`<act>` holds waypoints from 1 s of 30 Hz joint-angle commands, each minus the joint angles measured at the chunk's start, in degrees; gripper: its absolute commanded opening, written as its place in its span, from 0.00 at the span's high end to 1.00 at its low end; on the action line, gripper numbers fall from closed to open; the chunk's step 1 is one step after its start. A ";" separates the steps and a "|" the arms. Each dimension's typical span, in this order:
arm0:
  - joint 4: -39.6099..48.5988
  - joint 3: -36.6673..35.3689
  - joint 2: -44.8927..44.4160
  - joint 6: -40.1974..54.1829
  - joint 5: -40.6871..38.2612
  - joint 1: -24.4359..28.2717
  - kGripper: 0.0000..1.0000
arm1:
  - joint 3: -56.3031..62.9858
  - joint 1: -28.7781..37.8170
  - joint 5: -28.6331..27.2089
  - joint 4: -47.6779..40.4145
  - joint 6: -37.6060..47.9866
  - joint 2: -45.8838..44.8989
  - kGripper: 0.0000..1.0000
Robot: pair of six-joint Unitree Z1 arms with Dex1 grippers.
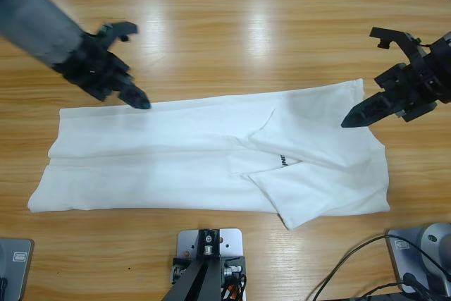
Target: Fold clothes
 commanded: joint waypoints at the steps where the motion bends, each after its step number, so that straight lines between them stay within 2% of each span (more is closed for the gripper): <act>1: 1.36 -3.80 7.95 -2.82 -4.61 -3.51 0.21 | 2.97 0.71 -0.56 -3.91 0.78 4.33 0.15; 4: 1.27 -4.06 8.15 0.89 -6.62 -3.51 0.17 | 3.02 0.71 -0.54 -4.54 1.05 5.17 0.15; 10: 3.10 -3.34 10.66 7.31 -15.86 -3.52 0.17 | 3.60 0.71 -0.54 -5.49 1.33 5.75 0.15; 11: 3.25 -3.27 11.17 7.94 -16.25 -3.51 0.13 | 3.93 0.71 -0.54 -5.73 1.51 5.61 0.15; 13: 3.36 -3.38 11.92 8.36 -15.95 -3.52 0.04 | 4.83 0.71 -0.54 -6.42 1.86 5.28 0.15; 19: 3.36 -3.61 13.79 10.88 -11.64 -3.81 0.03 | 6.03 0.71 -0.54 -7.30 2.33 4.73 0.15; 23: 4.03 -3.48 14.90 14.94 -11.54 -4.74 0.03 | 6.31 0.71 -0.54 -7.81 2.68 4.71 0.15; 30: 4.54 -2.57 16.09 16.70 -11.36 -6.41 0.03 | 6.38 0.71 -0.54 -8.26 2.98 4.71 0.15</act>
